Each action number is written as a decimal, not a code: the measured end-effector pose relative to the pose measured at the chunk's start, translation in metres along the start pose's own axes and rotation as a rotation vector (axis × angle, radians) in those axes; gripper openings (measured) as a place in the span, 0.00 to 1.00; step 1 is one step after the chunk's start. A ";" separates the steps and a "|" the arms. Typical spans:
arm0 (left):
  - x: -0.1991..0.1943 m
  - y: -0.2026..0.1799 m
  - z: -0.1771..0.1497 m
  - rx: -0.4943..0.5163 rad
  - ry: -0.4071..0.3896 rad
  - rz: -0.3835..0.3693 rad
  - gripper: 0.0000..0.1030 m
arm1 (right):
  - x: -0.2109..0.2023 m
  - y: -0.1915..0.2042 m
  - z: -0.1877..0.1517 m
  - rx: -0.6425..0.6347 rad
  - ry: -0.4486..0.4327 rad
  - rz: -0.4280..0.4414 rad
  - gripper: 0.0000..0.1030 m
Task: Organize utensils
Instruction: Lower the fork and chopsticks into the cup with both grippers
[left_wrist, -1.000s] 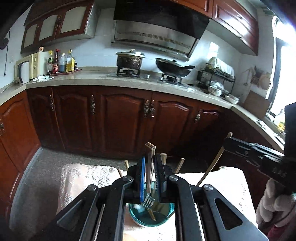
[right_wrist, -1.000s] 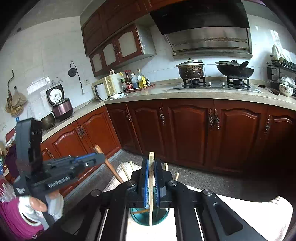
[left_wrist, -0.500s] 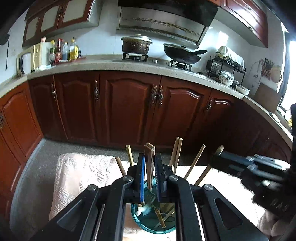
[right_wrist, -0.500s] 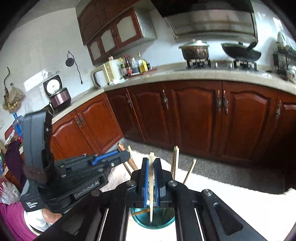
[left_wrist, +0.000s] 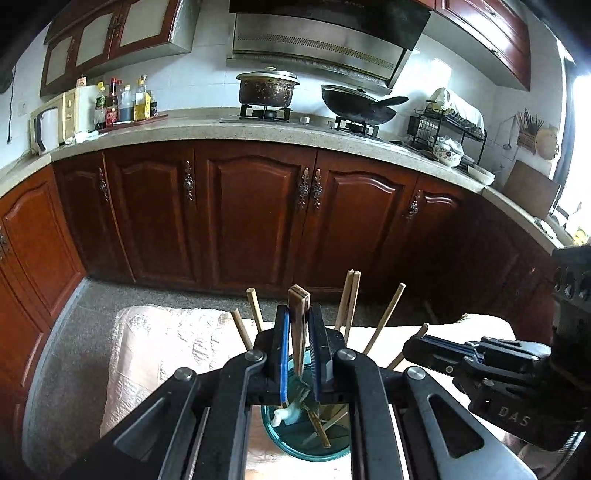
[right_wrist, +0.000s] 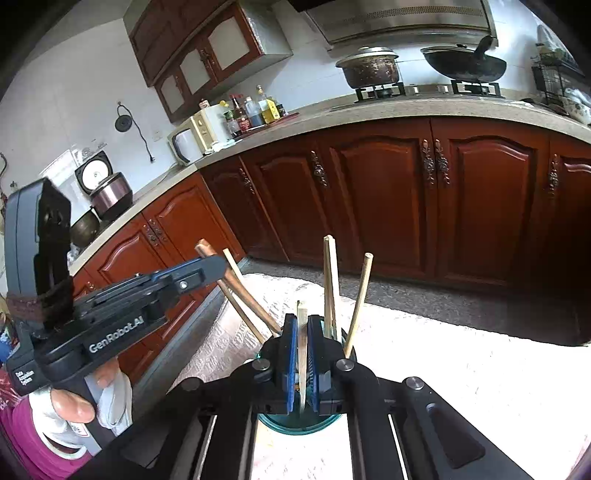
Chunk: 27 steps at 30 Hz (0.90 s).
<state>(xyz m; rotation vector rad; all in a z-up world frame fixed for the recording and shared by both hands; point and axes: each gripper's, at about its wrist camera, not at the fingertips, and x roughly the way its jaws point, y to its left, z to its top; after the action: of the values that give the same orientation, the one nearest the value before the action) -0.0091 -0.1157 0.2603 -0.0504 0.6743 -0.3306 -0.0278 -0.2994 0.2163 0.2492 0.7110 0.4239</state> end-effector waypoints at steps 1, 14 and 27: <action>-0.003 0.002 0.002 -0.008 -0.009 -0.002 0.10 | -0.002 -0.001 0.000 0.003 -0.005 -0.003 0.07; -0.068 0.009 0.018 0.008 -0.050 -0.072 0.10 | -0.022 -0.006 0.007 0.004 -0.033 -0.014 0.07; -0.071 0.005 -0.001 0.002 -0.006 -0.104 0.10 | -0.020 -0.001 0.006 -0.006 -0.016 -0.012 0.07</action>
<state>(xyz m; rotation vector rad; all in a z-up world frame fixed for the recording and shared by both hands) -0.0609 -0.0884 0.3016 -0.0843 0.6670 -0.4308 -0.0372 -0.3100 0.2321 0.2425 0.6956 0.4121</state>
